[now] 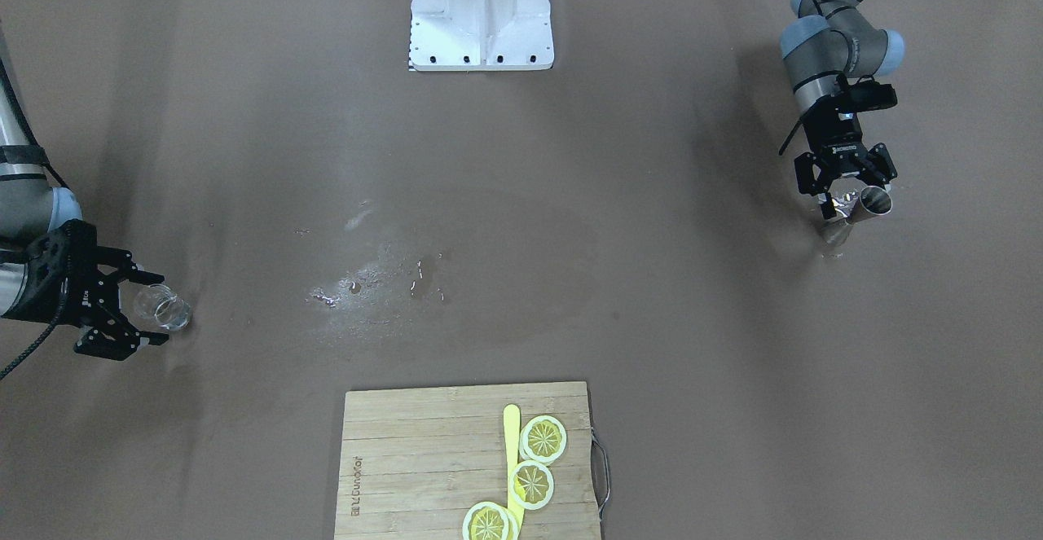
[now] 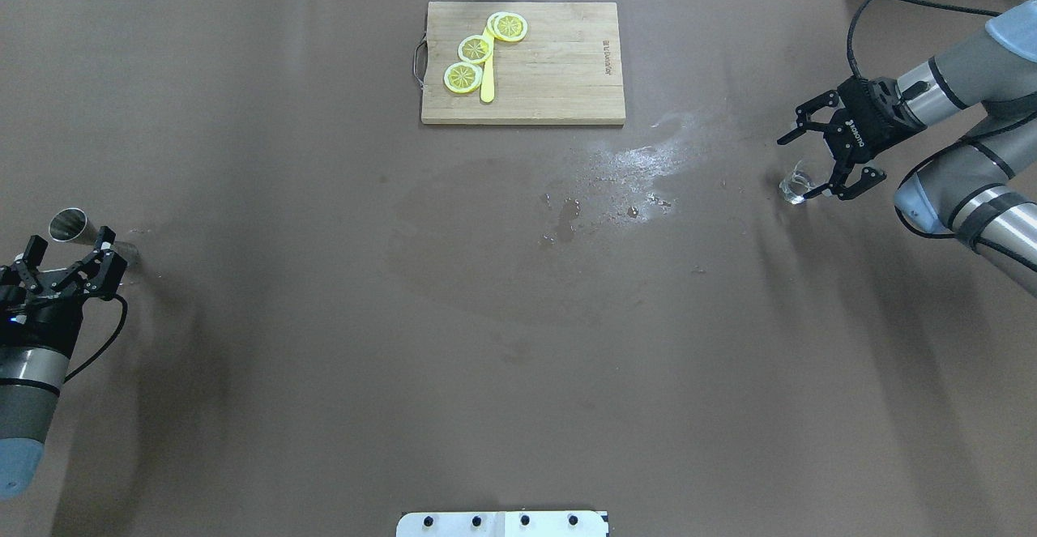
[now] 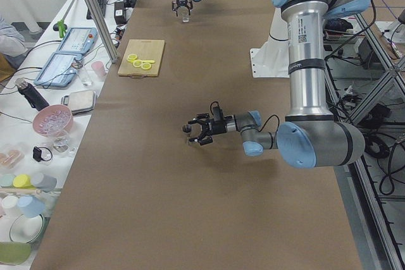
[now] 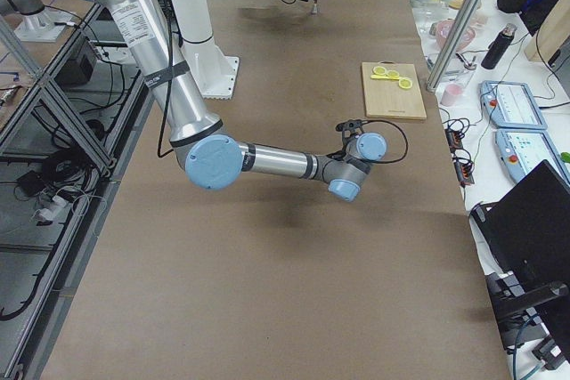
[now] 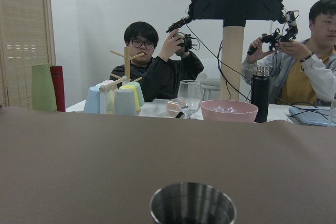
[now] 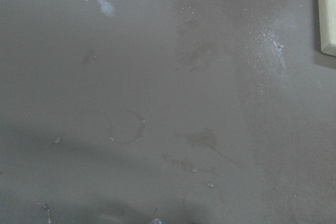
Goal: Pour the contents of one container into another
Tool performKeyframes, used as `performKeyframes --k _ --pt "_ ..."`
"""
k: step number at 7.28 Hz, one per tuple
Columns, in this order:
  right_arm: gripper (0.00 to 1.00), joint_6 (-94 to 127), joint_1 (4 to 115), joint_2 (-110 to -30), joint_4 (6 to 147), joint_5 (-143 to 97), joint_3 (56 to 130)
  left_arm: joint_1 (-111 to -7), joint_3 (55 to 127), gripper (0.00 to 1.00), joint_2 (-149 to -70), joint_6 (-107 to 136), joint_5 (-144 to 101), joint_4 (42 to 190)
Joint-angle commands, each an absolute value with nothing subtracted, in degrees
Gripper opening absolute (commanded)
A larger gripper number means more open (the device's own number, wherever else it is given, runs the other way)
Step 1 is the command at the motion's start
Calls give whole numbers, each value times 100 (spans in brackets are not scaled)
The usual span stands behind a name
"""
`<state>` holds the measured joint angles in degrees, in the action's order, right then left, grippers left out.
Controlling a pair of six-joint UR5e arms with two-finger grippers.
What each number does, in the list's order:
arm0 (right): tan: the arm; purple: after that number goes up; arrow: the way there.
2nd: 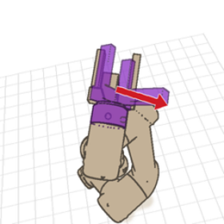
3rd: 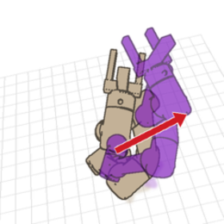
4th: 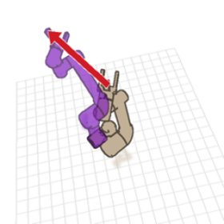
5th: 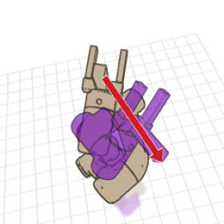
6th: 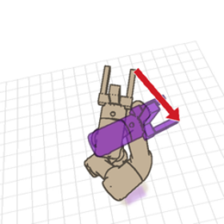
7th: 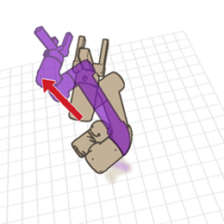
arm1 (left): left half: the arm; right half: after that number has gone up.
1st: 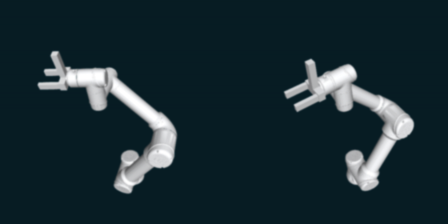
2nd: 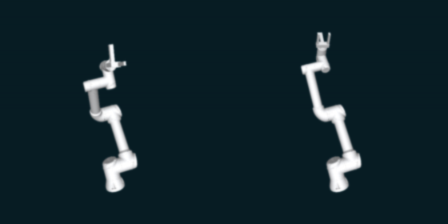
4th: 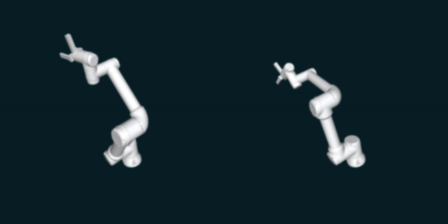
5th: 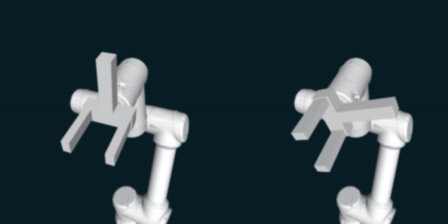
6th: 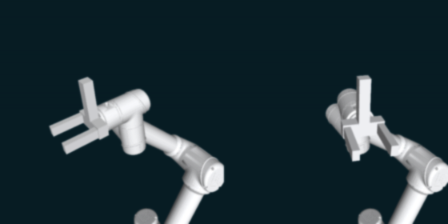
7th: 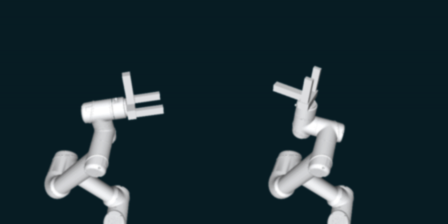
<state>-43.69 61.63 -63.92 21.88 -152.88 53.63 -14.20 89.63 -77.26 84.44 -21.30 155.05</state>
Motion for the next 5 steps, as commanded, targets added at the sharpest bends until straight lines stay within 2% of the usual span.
performKeyframes --k 1,3,5 --pt "99 -3957 6039 -6293 2188 -15293 5449 -1424 9341 99 -7515 8429 -2153 15504" --pt "99 -3160 5985 -6083 2188 -15293 5449 -1450 10095 99 -6990 8420 -2441 15059" --pt "99 -2203 6011 -5846 2206 -15214 5519 -1511 11042 99 -7013 8420 -2784 13684"
